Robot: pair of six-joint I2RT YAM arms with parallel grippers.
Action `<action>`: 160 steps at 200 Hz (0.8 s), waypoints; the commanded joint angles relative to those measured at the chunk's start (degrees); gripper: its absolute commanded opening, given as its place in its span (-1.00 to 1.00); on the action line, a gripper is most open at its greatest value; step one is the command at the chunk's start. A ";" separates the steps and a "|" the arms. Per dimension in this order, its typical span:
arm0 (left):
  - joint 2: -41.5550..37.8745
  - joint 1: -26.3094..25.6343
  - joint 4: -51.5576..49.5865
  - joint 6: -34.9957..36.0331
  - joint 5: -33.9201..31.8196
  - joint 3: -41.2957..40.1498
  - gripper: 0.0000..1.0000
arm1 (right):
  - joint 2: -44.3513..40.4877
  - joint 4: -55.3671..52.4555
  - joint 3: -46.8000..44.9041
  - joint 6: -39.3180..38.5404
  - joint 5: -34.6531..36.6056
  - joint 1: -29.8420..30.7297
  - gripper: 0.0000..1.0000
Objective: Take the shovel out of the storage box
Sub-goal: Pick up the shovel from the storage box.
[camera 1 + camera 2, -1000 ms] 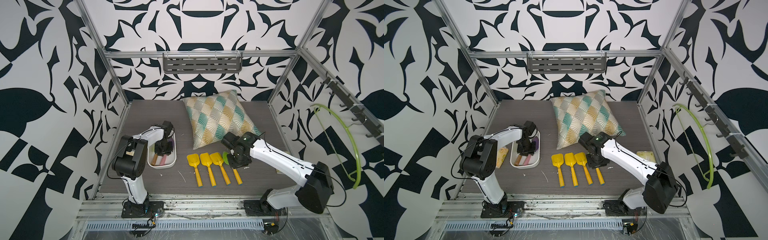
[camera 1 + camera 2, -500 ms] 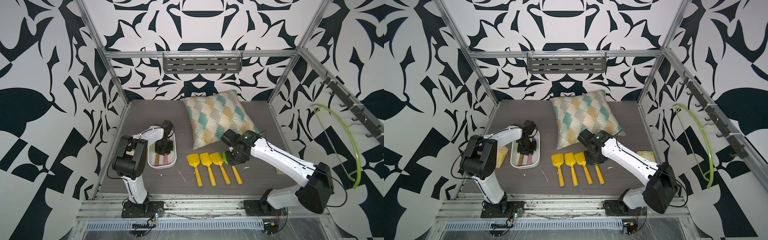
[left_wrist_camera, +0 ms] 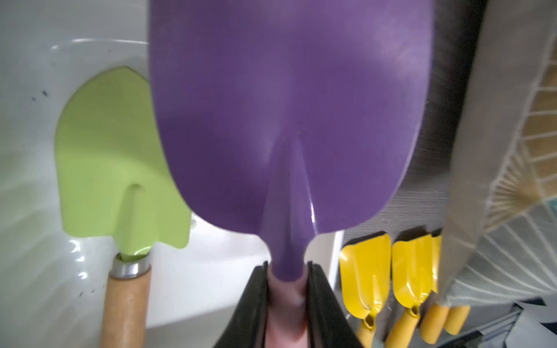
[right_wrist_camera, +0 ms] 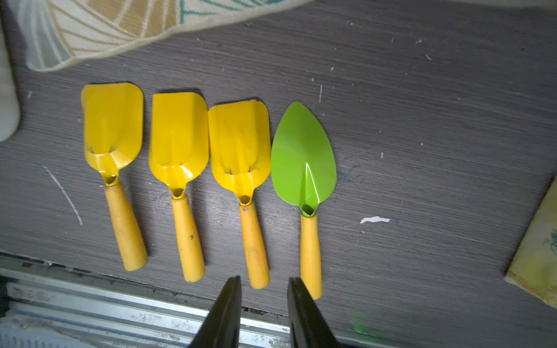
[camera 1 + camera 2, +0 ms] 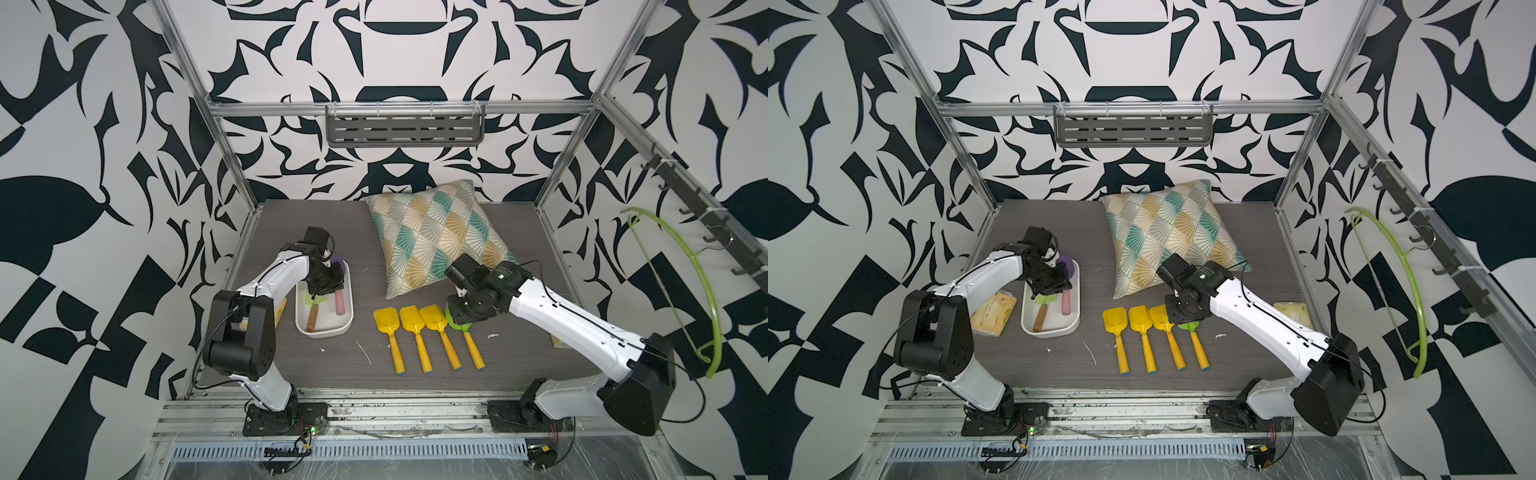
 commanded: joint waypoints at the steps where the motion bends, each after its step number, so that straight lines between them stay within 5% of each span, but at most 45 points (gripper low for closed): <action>1: -4.42 1.20 0.32 -1.47 5.40 2.00 -1.00 | -5.39 9.51 -1.23 -0.55 -4.54 -0.28 -0.29; 68: -14.51 0.96 28.48 -19.11 30.62 -2.48 -1.00 | -9.62 45.72 -10.46 6.57 -40.82 -11.42 -0.04; 104: -16.65 -2.72 38.75 -23.87 34.16 -3.87 -1.00 | -2.90 60.71 -6.46 13.88 -52.99 -12.38 -0.02; 160: -17.03 -9.91 51.20 -30.17 31.82 -5.90 -1.00 | 4.00 70.89 -0.07 19.36 -59.07 -12.48 0.02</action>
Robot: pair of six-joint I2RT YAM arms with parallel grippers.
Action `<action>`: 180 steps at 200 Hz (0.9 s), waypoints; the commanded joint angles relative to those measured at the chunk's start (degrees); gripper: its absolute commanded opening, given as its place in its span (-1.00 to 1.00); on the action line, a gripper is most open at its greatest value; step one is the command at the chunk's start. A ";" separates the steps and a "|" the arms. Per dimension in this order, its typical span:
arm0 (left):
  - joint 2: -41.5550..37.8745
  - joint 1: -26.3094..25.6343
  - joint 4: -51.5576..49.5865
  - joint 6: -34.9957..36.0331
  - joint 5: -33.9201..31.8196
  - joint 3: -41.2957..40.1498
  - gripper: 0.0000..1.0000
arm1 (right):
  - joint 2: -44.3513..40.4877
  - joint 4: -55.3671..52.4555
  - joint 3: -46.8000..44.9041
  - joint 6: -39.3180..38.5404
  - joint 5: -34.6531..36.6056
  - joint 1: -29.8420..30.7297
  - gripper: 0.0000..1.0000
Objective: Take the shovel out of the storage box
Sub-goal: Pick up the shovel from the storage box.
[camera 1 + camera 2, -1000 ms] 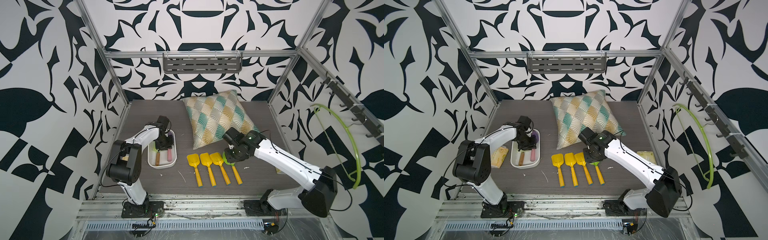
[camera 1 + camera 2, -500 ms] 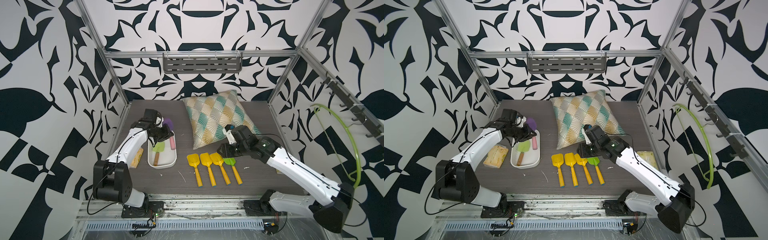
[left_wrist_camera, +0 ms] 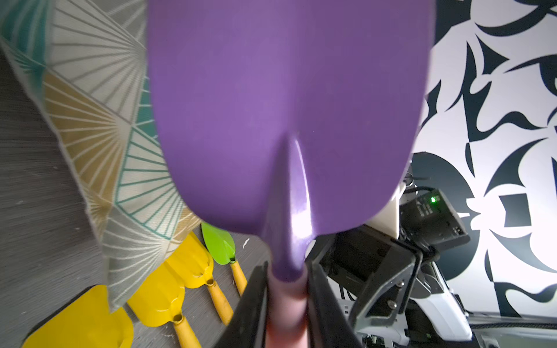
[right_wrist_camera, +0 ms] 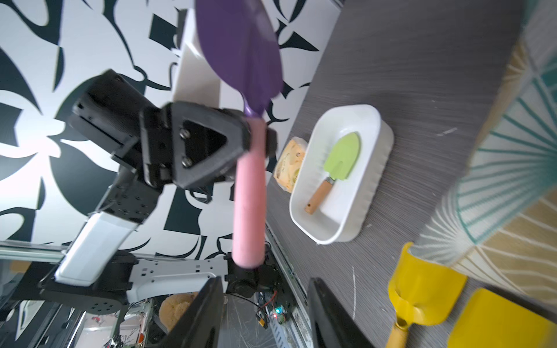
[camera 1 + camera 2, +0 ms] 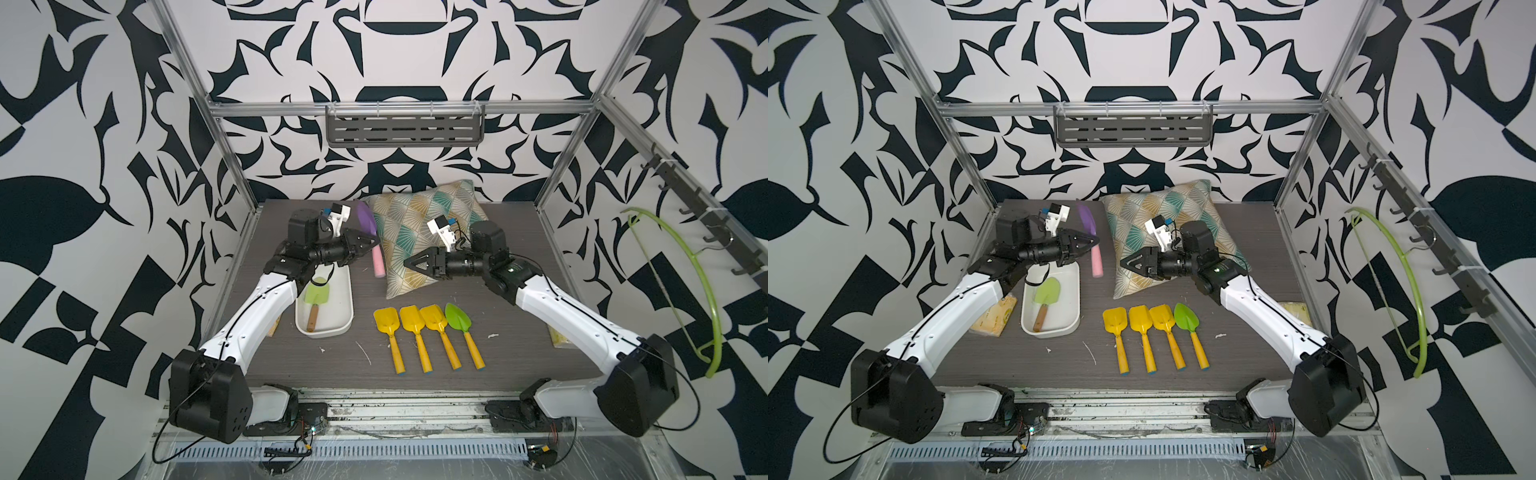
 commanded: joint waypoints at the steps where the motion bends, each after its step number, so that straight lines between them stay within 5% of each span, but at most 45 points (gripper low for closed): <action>1: -0.89 -2.24 9.15 -3.48 0.69 -0.23 -1.00 | 1.14 11.91 3.87 4.91 -6.42 0.07 0.02; 25: -0.85 -4.08 13.77 -4.67 -0.99 -1.06 -1.00 | 3.22 18.67 3.51 10.60 -7.50 0.34 0.03; 63: -0.82 -4.47 15.60 -5.75 -1.12 -1.07 -1.00 | 2.64 7.88 5.44 2.44 -5.77 2.11 0.03; 105: 0.65 -5.46 18.95 -8.04 -0.75 -2.07 -1.00 | 4.09 12.03 4.91 4.67 -7.30 2.82 -0.01; 163: 2.09 -6.93 18.23 -7.01 -1.05 -2.30 -1.00 | 5.10 18.62 2.85 7.99 -6.54 3.63 -0.97; 180: 1.48 -6.93 16.29 -5.85 -2.10 -2.72 -1.00 | 3.53 14.83 1.85 5.27 -5.05 3.62 -1.00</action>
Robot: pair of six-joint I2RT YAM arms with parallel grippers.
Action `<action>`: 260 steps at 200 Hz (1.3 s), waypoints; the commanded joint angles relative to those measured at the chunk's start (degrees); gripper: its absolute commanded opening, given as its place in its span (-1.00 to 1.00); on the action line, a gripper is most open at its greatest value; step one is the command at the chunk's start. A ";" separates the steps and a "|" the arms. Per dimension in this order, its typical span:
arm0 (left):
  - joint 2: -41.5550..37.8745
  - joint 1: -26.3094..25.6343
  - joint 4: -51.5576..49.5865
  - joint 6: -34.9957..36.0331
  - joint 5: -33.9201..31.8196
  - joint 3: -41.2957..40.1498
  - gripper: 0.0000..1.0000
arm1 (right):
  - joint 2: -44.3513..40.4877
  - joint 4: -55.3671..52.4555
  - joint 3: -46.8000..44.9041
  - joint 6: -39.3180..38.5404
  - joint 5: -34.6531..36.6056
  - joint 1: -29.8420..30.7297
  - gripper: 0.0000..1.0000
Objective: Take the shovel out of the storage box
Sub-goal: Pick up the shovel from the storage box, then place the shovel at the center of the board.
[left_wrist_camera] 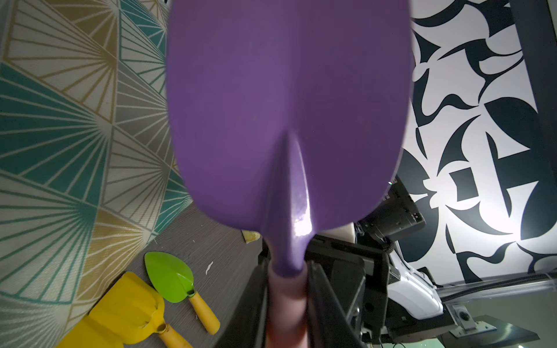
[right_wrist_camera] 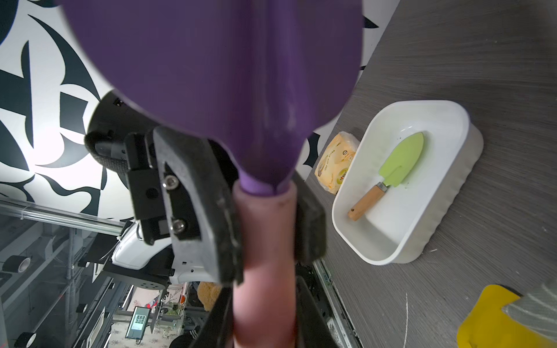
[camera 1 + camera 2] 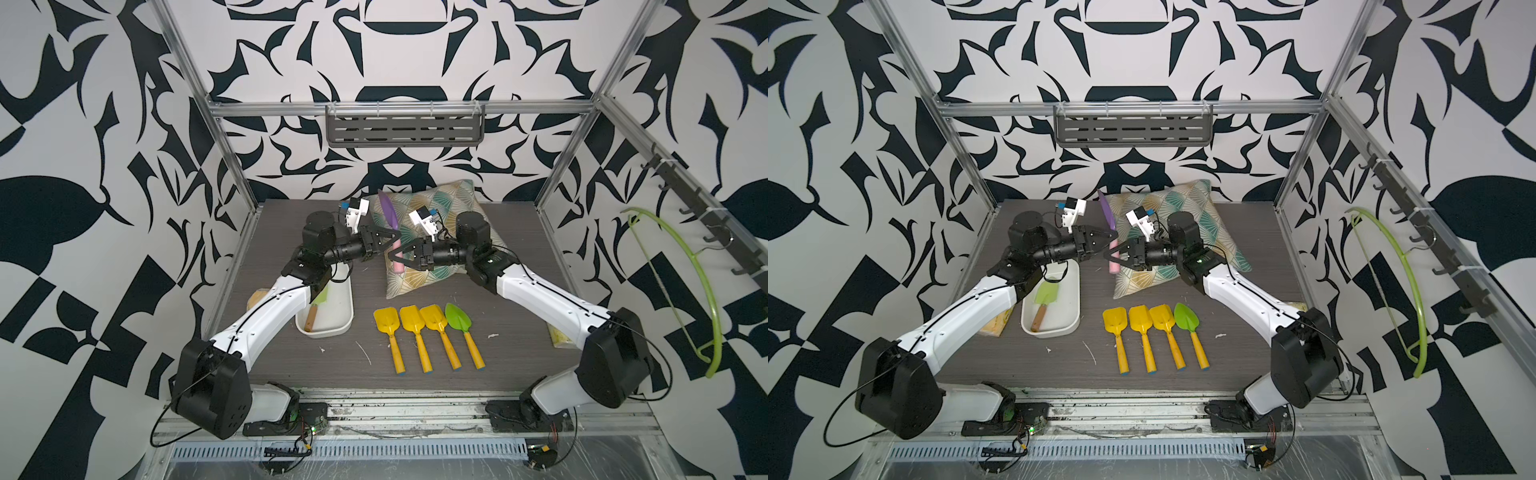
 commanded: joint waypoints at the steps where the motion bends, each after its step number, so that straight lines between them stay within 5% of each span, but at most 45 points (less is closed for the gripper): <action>1: -0.36 -0.85 -0.83 1.61 -0.22 -1.06 -1.00 | -3.53 2.46 -0.15 -2.79 1.15 0.77 -1.00; 9: -0.33 -0.85 -2.31 2.64 -0.27 -0.78 -0.87 | -4.20 -0.75 -0.09 -4.72 1.76 0.74 -1.00; 27: -0.49 -0.85 -8.00 5.81 -1.68 0.34 0.29 | -5.73 -12.92 1.43 -10.58 4.25 0.77 -1.00; 45: -1.85 -0.76 -15.29 10.30 -5.15 1.54 1.00 | -7.15 -38.14 7.47 -22.39 13.44 0.78 -1.00; 77: -4.21 1.87 -27.22 16.18 -10.61 2.54 0.98 | -10.52 -72.05 15.36 -30.53 41.03 2.57 -1.00; 111: -4.21 3.61 -42.50 25.15 -18.11 6.37 0.98 | -10.34 -95.93 13.64 -26.02 64.72 9.95 -1.00; 155: -6.44 5.47 -50.79 29.65 -23.92 5.68 0.99 | -15.07 -98.77 1.27 -19.95 65.48 12.03 -1.00; 260: -2.11 5.48 -51.43 31.18 -24.62 2.84 0.99 | -2.55 -90.83 -7.39 -26.44 67.13 1.87 -1.00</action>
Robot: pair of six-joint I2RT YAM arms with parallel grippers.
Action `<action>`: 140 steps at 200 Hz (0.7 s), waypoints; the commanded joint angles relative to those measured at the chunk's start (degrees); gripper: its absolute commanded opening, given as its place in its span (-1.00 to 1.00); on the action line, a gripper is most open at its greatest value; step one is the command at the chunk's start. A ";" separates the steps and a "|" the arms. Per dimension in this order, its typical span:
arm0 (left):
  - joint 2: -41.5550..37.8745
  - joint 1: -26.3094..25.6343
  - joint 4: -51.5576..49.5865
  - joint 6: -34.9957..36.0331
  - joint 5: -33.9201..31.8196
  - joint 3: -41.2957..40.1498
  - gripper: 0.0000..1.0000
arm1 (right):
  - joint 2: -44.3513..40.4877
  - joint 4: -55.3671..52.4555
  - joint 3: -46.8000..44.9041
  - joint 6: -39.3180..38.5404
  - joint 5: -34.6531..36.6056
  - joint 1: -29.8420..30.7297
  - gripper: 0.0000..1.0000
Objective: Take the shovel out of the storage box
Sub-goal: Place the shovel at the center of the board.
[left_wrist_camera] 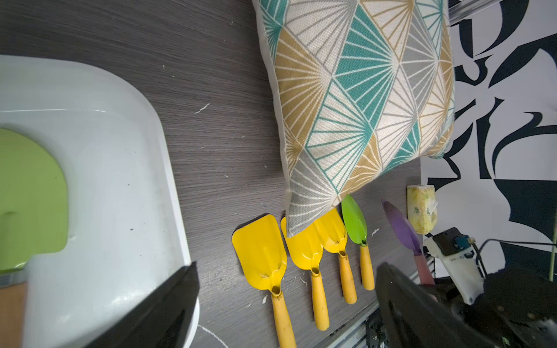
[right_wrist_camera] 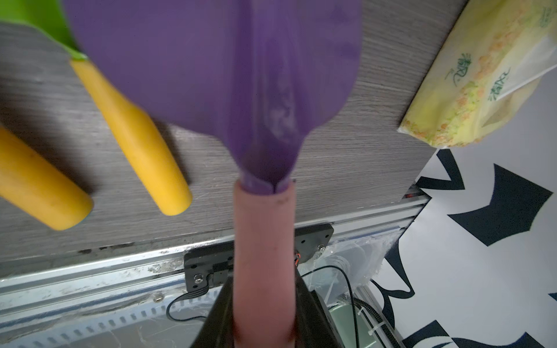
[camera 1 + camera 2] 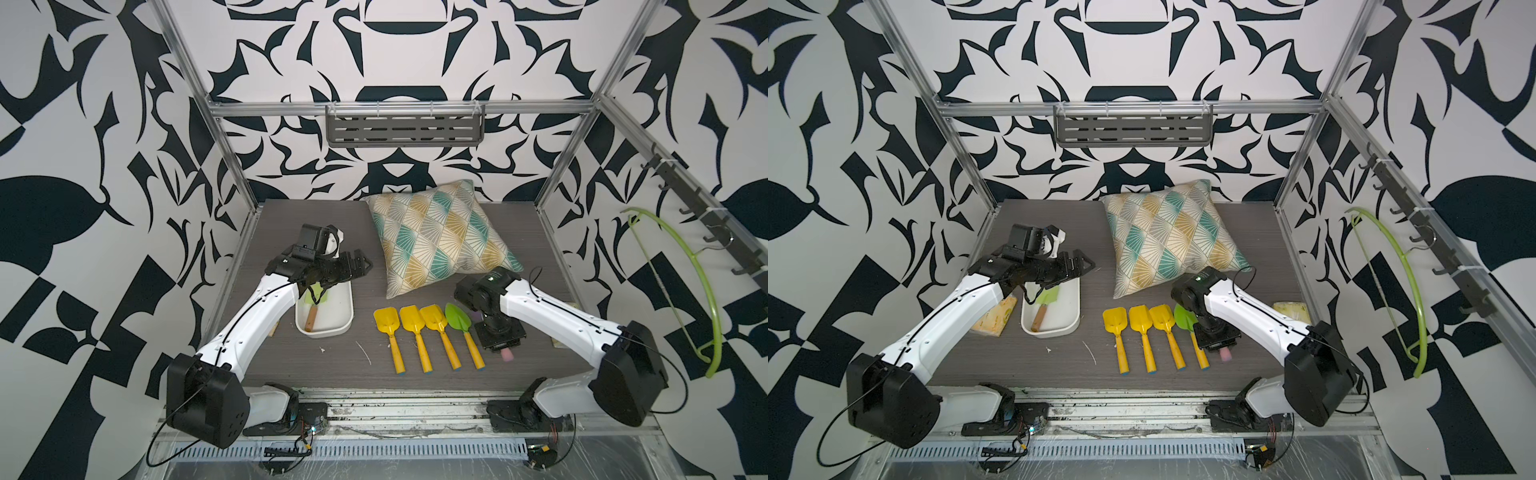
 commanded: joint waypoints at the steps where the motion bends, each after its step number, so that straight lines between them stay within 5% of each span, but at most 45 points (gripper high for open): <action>1: 0.36 0.14 -1.20 2.01 -0.42 -1.05 0.99 | 1.46 3.64 -0.53 -3.23 0.94 -1.91 -1.00; 84: 0.73 0.14 -1.19 3.31 -2.17 -3.20 0.99 | 8.79 9.19 -2.62 -4.68 1.54 -3.01 -1.00; 140: 1.02 0.14 -1.20 4.19 -2.35 -3.66 0.99 | 13.25 9.23 -3.71 -4.08 0.98 -3.01 -0.83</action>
